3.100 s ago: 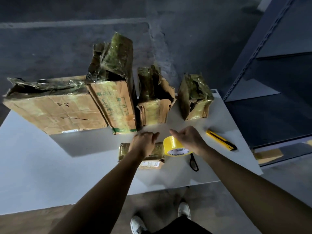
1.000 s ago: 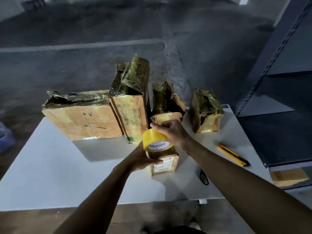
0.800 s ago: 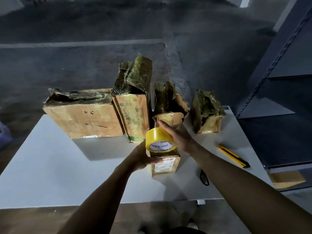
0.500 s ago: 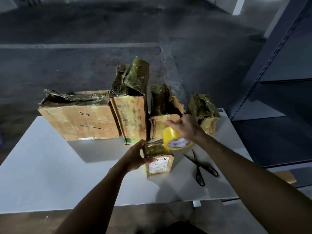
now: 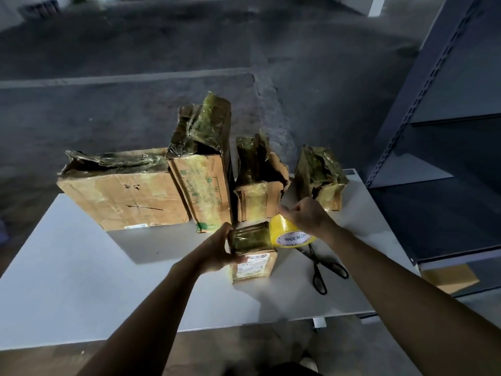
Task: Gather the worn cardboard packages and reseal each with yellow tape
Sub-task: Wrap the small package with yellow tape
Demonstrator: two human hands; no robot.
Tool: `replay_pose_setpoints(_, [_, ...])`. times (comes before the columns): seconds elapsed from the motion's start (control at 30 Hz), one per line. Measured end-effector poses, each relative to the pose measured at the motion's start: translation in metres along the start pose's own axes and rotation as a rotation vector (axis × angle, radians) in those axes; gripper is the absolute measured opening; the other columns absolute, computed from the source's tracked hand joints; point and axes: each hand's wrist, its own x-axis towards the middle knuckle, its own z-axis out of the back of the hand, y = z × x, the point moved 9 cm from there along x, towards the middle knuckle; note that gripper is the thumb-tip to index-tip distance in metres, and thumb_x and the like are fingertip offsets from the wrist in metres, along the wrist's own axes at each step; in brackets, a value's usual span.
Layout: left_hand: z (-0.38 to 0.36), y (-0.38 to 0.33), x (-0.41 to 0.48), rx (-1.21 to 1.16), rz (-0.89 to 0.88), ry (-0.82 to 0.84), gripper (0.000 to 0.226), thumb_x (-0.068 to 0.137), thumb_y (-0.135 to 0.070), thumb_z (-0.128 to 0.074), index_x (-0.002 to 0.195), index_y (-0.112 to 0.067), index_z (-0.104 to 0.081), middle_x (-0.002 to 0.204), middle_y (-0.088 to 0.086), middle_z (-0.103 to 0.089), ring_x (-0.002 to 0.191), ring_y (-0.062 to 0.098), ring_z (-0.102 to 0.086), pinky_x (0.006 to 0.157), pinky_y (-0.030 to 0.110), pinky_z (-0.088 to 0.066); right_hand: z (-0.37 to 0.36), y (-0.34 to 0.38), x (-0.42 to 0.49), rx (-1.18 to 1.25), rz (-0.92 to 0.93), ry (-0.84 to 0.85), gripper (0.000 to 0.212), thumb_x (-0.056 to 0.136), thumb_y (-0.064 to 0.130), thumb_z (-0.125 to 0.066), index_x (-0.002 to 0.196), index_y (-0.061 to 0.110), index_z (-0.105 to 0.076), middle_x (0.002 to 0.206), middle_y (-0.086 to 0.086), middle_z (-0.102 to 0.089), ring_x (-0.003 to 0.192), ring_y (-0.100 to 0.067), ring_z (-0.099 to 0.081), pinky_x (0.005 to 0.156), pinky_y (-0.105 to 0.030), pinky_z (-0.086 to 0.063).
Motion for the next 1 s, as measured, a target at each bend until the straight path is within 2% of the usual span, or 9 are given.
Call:
replay_pose_setpoints(0.07, [-0.007,-0.003,-0.003,0.02,0.021,0.118,0.088,0.073,-0.038,-0.086,0.135,-0.027,-0.024,0.125,-0.006,-0.051,0.112,0.016,-0.053,0.08,0.026,-0.051,-0.002,0.001,-0.001,0.016,-0.004,0.008,0.063,0.09,0.044,-0.065,0.043,0.018,-0.033,0.036,0.011,-0.024,0.038,-0.01,-0.024,0.05,-0.03,-0.023])
replay_pose_setpoints(0.13, [-0.007,-0.012,-0.003,-0.03,0.038,0.158,0.103,0.071,-0.058,-0.079,0.145,-0.033,-0.012,0.143,0.0,-0.044,0.124,0.022,-0.049,0.096,0.039,-0.05,-0.004,0.003,-0.001,0.02,0.009,0.001,0.064,0.09,0.047,-0.066,0.043,0.019,-0.032,0.039,0.008,-0.025,0.04,-0.012,-0.025,0.052,-0.033,-0.023])
replay_pose_setpoints(0.2, [0.005,-0.029,0.002,-0.024,-0.023,-0.001,0.087,0.083,-0.072,-0.055,0.15,-0.033,-0.015,0.155,0.007,-0.035,0.13,0.027,-0.047,0.103,0.046,-0.045,-0.004,0.002,0.0,0.036,0.012,-0.003,0.064,0.089,0.048,-0.067,0.044,0.02,-0.031,0.042,0.004,-0.025,0.041,-0.013,-0.025,0.053,-0.034,-0.023])
replay_pose_setpoints(0.3, [0.014,-0.069,0.016,0.268,-0.191,-0.224,0.041,0.105,-0.039,-0.036,0.141,-0.02,-0.042,0.135,0.013,-0.056,0.101,0.018,-0.06,0.081,0.03,-0.048,-0.007,0.002,0.0,0.059,0.025,0.005,0.064,0.088,0.049,-0.067,0.044,0.019,-0.032,0.045,0.001,-0.027,0.04,-0.011,-0.024,0.052,-0.032,-0.022])
replay_pose_setpoints(0.47, [-0.014,-0.089,0.047,0.349,-0.172,-0.127,0.039,0.098,-0.007,-0.047,0.136,-0.011,-0.05,0.128,0.016,-0.062,0.107,0.03,-0.064,0.084,0.037,-0.053,-0.008,0.009,-0.005,0.093,0.105,-0.002,0.063,0.088,0.047,-0.07,0.045,0.014,-0.039,0.044,0.001,-0.028,0.04,-0.01,-0.023,0.046,-0.029,-0.019])
replay_pose_setpoints(0.57, [-0.019,-0.088,0.052,0.352,-0.207,-0.148,0.04,0.096,-0.008,-0.049,0.134,-0.017,-0.048,0.108,0.015,-0.069,0.091,0.033,-0.067,0.074,0.039,-0.054,-0.008,-0.005,-0.006,0.237,0.057,-0.004,0.061,0.092,0.046,-0.066,0.054,0.001,-0.051,0.048,-0.002,-0.029,0.043,-0.011,-0.025,0.049,-0.029,-0.021])
replay_pose_setpoints(0.7, [-0.021,-0.075,0.057,0.474,-0.178,-0.192,0.039,0.095,-0.024,-0.056,0.133,-0.023,-0.047,0.102,0.012,-0.071,0.091,0.033,-0.069,0.075,0.038,-0.054,-0.009,-0.031,-0.013,0.472,-0.114,-0.076,0.059,0.091,0.046,-0.067,0.049,0.021,-0.033,0.051,-0.004,-0.028,0.047,-0.015,-0.03,0.046,-0.022,-0.027])
replay_pose_setpoints(0.9, [-0.019,-0.07,0.06,0.483,-0.108,-0.233,0.027,0.102,-0.043,-0.041,0.118,-0.025,-0.055,0.104,0.007,-0.07,0.095,0.032,-0.067,0.078,0.038,-0.054,0.006,-0.006,-0.002,0.096,0.047,-0.042,0.07,0.093,0.043,-0.065,0.04,0.017,-0.027,0.039,0.003,-0.025,0.036,-0.012,-0.027,0.047,-0.026,-0.021])
replay_pose_setpoints(1.0, [-0.024,-0.071,0.058,0.505,-0.072,-0.211,0.046,0.101,-0.055,-0.026,0.097,-0.023,-0.059,0.091,0.003,-0.067,0.085,0.026,-0.066,0.073,0.035,-0.052,0.002,-0.023,0.002,0.034,-0.001,-0.011,0.068,0.089,0.051,-0.064,0.041,0.016,-0.029,0.039,0.003,-0.028,0.037,-0.012,-0.026,0.051,-0.035,-0.025])
